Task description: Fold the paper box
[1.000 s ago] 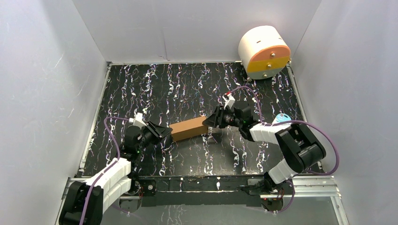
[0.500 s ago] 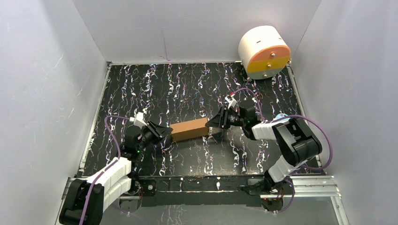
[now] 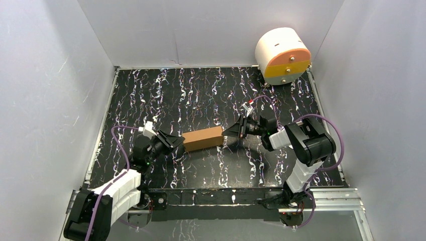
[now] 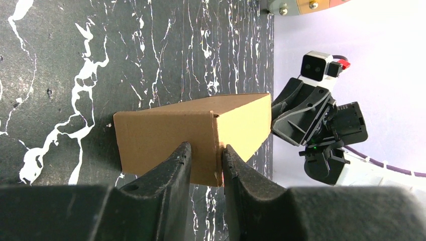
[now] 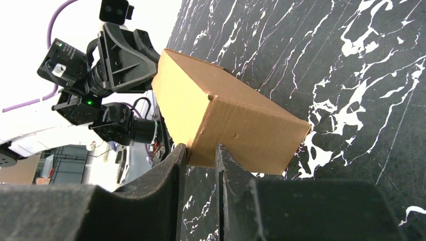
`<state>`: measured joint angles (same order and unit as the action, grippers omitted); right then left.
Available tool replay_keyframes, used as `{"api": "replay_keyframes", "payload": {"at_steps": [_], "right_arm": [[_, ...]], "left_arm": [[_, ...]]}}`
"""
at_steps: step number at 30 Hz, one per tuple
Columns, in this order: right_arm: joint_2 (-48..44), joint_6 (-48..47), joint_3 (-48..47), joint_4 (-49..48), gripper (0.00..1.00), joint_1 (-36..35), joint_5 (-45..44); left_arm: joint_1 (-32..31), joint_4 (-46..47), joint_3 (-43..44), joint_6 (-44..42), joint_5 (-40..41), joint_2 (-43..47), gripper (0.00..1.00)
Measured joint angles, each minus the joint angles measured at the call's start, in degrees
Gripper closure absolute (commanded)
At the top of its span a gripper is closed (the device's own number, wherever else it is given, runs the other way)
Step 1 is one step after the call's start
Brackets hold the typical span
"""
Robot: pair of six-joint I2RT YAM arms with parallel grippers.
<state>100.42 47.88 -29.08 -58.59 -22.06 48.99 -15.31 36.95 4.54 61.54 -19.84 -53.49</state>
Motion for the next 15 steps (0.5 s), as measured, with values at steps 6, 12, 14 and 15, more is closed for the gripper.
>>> {"api": "replay_keyframes", "payload": {"at_steps": [6, 12, 14, 15], "right_arm": [[0.55, 0.17, -0.02, -1.33, 0.82, 0.09, 0.50], [0.04, -0.26, -0.09, -0.37, 0.81, 0.07, 0.24], [-0.04, -0.35, -0.09, -0.17, 0.80, 0.04, 0.22], [-0.13, -0.50, -0.17, 0.04, 0.79, 0.04, 0.20]], "left_arm": [[0.26, 0.07, 0.02, 0.57, -0.61, -0.24, 0.77], [0.52, 0.63, -1.07, 1.57, -1.31, 0.63, 0.97], [0.52, 0.59, -1.14, 1.60, -1.25, 0.72, 1.00], [0.52, 0.55, -1.14, 1.55, -1.20, 0.72, 1.00]]}}
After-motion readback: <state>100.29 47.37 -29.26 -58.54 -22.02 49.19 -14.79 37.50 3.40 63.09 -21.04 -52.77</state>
